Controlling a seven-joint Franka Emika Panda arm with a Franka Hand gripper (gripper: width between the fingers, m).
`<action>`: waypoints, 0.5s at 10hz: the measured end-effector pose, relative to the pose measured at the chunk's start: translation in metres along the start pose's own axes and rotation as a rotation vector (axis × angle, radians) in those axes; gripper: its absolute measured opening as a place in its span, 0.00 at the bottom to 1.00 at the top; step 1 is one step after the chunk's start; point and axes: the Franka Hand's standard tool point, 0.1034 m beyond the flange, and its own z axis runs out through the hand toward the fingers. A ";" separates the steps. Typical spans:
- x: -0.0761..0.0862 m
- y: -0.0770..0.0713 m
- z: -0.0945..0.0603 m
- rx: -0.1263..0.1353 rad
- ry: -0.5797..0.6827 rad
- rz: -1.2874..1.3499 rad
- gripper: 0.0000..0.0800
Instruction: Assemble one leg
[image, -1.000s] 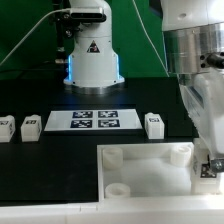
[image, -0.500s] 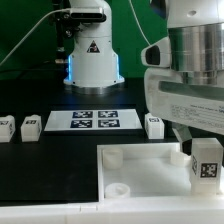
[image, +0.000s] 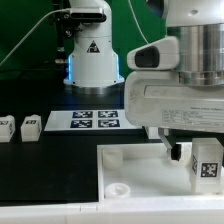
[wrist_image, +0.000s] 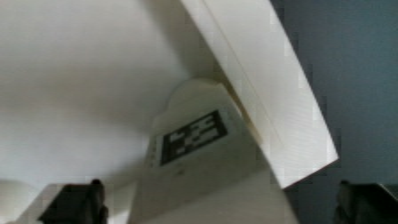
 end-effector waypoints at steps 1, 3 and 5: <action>0.000 -0.001 0.000 -0.003 0.003 -0.066 0.81; 0.000 0.000 0.001 -0.001 0.002 0.020 0.70; 0.000 -0.001 0.001 0.002 0.001 0.206 0.49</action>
Offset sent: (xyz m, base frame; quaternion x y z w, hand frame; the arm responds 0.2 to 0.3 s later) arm 0.0000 0.0000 0.0000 0.0000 0.0000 0.1790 0.9838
